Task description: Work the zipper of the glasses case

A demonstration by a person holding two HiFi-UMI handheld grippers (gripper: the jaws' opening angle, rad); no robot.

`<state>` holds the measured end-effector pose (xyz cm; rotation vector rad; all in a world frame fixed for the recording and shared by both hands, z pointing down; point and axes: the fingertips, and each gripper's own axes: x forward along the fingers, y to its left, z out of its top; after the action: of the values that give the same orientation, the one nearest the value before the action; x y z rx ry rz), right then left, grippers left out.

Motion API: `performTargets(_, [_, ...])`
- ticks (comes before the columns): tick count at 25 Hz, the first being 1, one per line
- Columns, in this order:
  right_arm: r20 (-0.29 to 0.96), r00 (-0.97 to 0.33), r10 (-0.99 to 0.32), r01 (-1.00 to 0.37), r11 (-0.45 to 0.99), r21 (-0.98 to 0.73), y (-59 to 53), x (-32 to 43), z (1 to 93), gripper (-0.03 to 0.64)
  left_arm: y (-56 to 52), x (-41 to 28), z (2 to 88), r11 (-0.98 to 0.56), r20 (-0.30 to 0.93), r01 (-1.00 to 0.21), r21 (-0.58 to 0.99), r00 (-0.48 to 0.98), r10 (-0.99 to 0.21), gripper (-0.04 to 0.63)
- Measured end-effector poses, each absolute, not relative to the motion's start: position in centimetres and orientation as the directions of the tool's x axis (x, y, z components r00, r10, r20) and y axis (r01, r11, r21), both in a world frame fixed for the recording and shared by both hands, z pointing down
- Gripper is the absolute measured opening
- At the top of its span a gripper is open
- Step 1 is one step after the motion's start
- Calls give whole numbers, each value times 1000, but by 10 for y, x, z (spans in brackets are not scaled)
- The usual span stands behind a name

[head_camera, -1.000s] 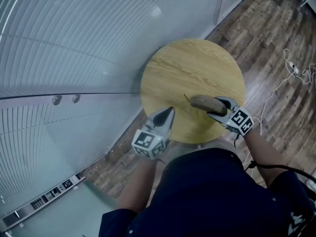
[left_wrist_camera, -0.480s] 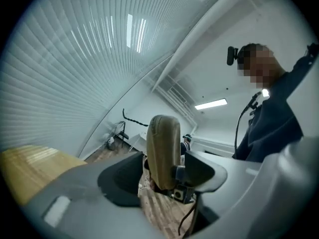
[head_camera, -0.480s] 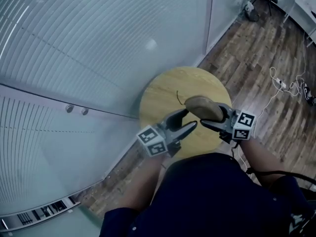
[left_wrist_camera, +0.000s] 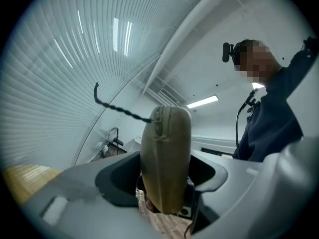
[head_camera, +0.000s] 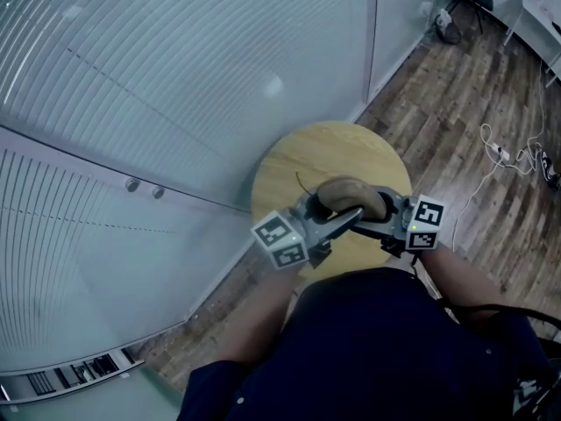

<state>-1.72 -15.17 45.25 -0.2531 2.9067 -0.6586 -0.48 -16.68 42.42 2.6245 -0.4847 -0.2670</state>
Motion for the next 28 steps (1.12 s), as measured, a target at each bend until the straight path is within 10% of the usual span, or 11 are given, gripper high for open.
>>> performTargets(16, [-233,-968,-96,11,907,-420,-147,-44,413,297,-167,1,382,-886,-142,-232,401,940,-311,308])
performTargets(28, [153,-961,-230,-274,873,-405,-187,-12,437,236,-177,-68,457,-853,282,-491,178,856,-434,307])
